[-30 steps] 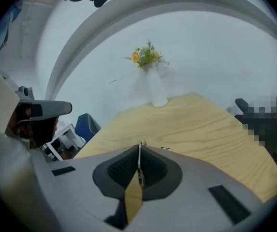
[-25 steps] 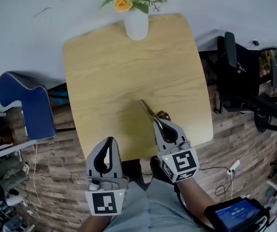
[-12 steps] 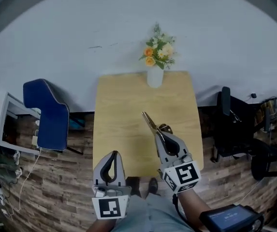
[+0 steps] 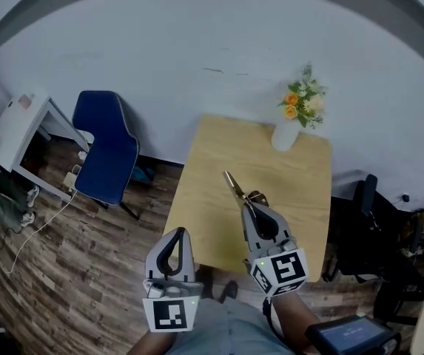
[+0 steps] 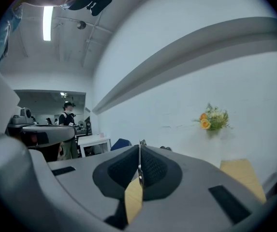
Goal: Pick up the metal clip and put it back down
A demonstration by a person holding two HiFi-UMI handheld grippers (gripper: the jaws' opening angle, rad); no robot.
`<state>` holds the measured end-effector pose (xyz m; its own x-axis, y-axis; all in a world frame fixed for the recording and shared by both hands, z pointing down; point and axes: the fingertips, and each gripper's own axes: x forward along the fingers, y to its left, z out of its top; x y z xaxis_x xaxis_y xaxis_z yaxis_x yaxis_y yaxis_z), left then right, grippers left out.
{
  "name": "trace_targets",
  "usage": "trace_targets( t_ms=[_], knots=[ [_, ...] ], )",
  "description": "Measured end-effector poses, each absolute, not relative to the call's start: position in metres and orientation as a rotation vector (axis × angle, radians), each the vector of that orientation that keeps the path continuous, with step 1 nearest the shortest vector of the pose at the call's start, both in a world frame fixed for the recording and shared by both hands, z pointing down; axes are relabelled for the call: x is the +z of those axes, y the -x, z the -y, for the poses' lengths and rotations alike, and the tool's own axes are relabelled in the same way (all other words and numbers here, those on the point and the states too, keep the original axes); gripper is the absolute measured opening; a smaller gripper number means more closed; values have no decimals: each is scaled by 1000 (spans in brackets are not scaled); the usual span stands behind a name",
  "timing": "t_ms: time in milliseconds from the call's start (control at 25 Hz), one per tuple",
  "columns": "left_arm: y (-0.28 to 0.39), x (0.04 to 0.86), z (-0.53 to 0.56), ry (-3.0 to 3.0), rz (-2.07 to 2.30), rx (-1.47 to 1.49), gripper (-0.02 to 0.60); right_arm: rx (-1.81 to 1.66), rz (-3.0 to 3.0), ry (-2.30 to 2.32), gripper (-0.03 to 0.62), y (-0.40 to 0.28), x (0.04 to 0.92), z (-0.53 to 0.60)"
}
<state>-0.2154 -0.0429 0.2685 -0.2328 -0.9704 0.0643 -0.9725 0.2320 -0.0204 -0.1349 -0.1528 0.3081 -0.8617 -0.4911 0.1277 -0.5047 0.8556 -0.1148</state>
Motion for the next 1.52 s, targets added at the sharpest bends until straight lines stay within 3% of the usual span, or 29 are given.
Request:
trace_targets(
  t_ms=[600, 1080, 1520],
  knots=[
    [312, 358, 35, -1641, 2367, 178, 18, 360, 2746, -508, 48, 248, 431, 137],
    [349, 450, 54, -1499, 2226, 235, 18, 516, 2561, -416, 48, 280, 543, 143],
    [360, 482, 66, -1490, 2152, 263, 18, 568, 2524, -428, 51, 288, 575, 153]
  ],
)
